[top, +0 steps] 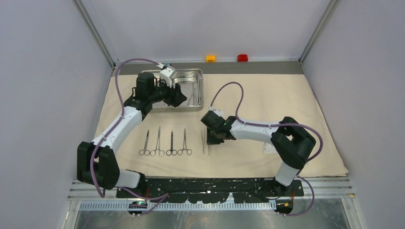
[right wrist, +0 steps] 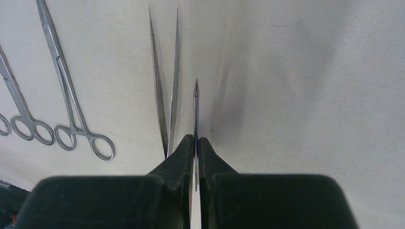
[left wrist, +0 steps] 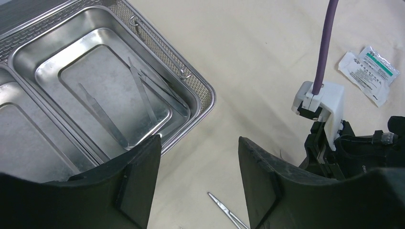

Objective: Open and lay out the surgical kit
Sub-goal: Place the medical item in the surgical kit.

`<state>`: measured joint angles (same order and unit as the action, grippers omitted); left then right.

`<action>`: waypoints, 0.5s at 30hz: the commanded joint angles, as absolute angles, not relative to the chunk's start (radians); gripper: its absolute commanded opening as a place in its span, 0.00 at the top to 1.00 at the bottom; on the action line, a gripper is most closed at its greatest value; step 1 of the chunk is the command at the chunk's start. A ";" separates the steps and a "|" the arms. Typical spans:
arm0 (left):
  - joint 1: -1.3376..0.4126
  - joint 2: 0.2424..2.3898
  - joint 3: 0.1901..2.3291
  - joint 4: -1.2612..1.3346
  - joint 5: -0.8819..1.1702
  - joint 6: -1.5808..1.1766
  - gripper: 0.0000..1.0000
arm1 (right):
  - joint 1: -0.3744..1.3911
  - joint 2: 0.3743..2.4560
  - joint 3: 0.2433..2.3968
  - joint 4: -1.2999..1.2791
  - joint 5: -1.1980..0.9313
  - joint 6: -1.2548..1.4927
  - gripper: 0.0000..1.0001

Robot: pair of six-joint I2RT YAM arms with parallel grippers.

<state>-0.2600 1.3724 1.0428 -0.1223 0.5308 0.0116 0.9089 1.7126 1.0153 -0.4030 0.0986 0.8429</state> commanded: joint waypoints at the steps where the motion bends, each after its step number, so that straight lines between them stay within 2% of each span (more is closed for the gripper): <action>1: -0.250 1.344 1.044 -0.078 0.527 0.014 0.37 | 0.908 1.690 1.036 -0.402 0.151 0.864 0.99; 15: -0.233 1.371 1.046 -0.059 0.543 0.005 0.37 | 0.859 1.701 1.034 -0.392 0.067 0.858 1.00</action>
<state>-0.2394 1.3724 1.0428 -0.1116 0.5316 0.0078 0.8581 1.7126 1.0157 -0.4126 0.0811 0.8455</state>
